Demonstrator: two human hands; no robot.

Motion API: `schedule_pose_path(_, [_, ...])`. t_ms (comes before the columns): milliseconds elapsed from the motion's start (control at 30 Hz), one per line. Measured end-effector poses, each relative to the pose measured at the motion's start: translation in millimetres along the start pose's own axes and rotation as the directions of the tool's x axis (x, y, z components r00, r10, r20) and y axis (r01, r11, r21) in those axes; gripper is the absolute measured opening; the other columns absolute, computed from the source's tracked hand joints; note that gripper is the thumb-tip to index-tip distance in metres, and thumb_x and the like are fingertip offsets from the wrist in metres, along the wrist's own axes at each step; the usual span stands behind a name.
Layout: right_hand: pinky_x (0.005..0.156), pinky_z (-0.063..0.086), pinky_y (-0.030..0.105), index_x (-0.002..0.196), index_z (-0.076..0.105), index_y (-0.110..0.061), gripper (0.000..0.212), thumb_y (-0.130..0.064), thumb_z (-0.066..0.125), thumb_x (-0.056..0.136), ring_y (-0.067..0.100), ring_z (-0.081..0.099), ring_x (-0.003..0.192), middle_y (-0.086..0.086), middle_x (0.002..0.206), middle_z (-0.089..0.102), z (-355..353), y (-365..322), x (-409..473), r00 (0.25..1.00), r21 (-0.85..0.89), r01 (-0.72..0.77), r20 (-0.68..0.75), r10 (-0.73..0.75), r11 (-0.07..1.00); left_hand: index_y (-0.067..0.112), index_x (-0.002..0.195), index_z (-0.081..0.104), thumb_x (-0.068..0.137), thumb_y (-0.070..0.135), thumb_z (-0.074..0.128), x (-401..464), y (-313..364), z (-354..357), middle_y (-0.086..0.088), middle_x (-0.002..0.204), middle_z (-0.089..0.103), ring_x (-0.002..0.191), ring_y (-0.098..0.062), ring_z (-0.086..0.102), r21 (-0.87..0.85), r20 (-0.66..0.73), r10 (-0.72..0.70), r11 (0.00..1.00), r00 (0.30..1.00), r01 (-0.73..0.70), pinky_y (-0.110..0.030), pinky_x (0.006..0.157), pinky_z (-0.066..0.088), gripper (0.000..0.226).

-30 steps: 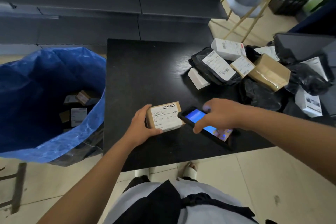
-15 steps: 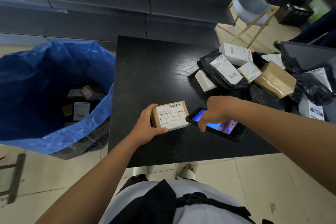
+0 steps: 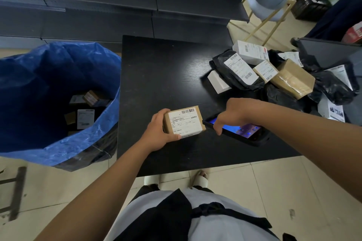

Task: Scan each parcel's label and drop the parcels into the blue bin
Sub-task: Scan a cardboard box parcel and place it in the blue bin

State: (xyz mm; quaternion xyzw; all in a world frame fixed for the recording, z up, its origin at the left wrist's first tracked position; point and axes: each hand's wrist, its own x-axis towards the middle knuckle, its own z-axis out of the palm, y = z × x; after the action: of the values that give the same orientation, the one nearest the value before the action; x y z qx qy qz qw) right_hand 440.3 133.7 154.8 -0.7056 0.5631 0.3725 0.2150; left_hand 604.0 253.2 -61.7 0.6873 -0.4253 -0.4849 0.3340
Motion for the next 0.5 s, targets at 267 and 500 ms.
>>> schedule_pose_path(267, [0.062,0.041,0.031,0.074,0.053,-0.011,0.044,-0.042,0.084,0.069,0.023,0.052,0.065,0.004,0.075,0.051,0.2,-1.1,-1.4,1.000,0.076,0.024,-0.005,-0.023,0.997,0.038,0.145,0.030,0.068,0.036,0.091,-4.5,-4.6,-0.8,0.007,0.148,0.036,0.133,-0.017,0.043,0.082,-0.019,-0.018,0.996,1.000,0.019,-0.049,0.107,0.047,0.098])
schedule_pose_path(500, [0.058,0.057,0.033,0.095,0.069,-0.007,0.031,-0.026,0.085,0.077,0.025,0.065,0.058,0.013,0.073,0.069,23.6,14.3,-5.7,0.976,0.602,0.054,0.137,-0.169,0.797,0.034,0.155,0.017,0.070,0.040,0.088,-10.2,1.1,-7.9,0.001,0.156,0.031,0.141,-0.024,0.034,0.378,0.003,-0.011,0.926,1.000,0.009,-0.051,0.111,0.040,0.111])
